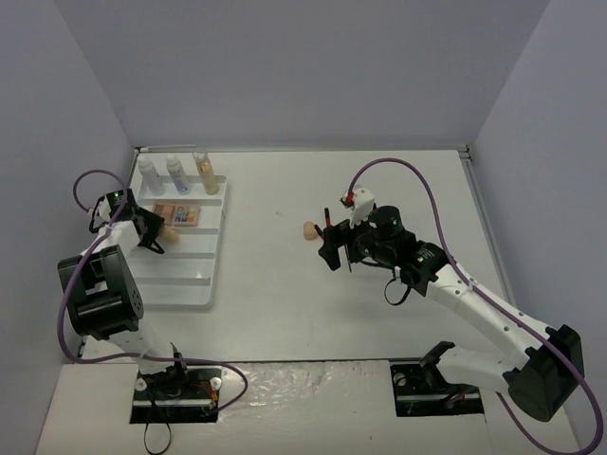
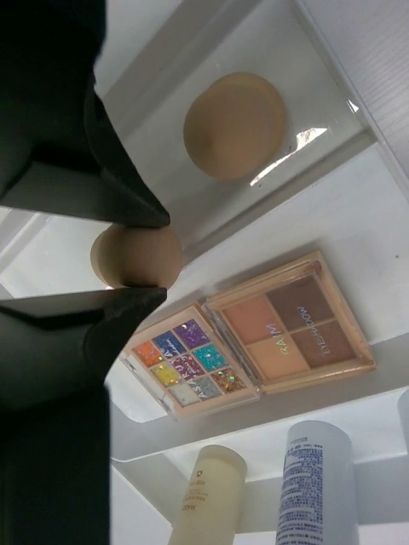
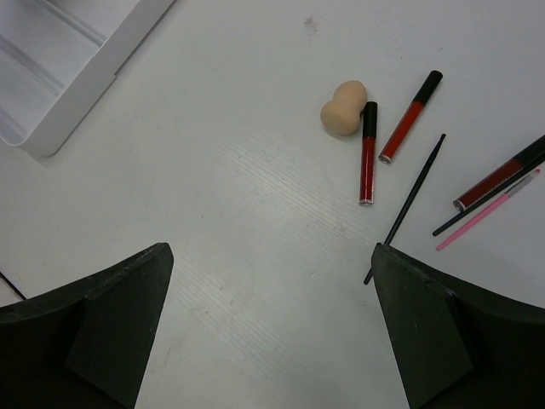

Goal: Organize the makeup

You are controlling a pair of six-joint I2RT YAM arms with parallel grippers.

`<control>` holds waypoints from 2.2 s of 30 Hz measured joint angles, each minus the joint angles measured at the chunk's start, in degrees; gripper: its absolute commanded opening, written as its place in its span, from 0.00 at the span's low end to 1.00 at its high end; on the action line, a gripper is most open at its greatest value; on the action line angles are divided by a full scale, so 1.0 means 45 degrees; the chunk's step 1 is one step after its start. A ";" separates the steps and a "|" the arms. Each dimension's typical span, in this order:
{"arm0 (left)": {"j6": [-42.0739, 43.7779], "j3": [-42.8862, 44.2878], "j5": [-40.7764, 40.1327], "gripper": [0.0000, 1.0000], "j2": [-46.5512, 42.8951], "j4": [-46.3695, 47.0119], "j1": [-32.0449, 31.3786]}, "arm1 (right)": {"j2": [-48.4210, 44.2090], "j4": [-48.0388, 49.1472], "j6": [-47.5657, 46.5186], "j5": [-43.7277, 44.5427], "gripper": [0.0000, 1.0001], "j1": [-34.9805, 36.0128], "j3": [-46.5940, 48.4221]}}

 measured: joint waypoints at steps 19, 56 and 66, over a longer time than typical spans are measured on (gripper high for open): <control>0.0042 0.0096 -0.0275 0.70 -0.2324 -0.1642 -0.0713 | -0.0246 -0.0698 0.0208 0.0508 1.00 -0.0014 -0.0040; 0.0629 0.9997 -0.0931 0.54 0.7168 -0.5023 -1.1587 | -0.3351 -0.2491 0.1020 0.3225 1.00 -0.0262 -0.0675; 0.0106 0.8823 -0.0452 0.37 0.6830 -0.3674 -1.2015 | -0.3347 -0.2563 0.1007 0.3225 1.00 -0.0272 -0.0809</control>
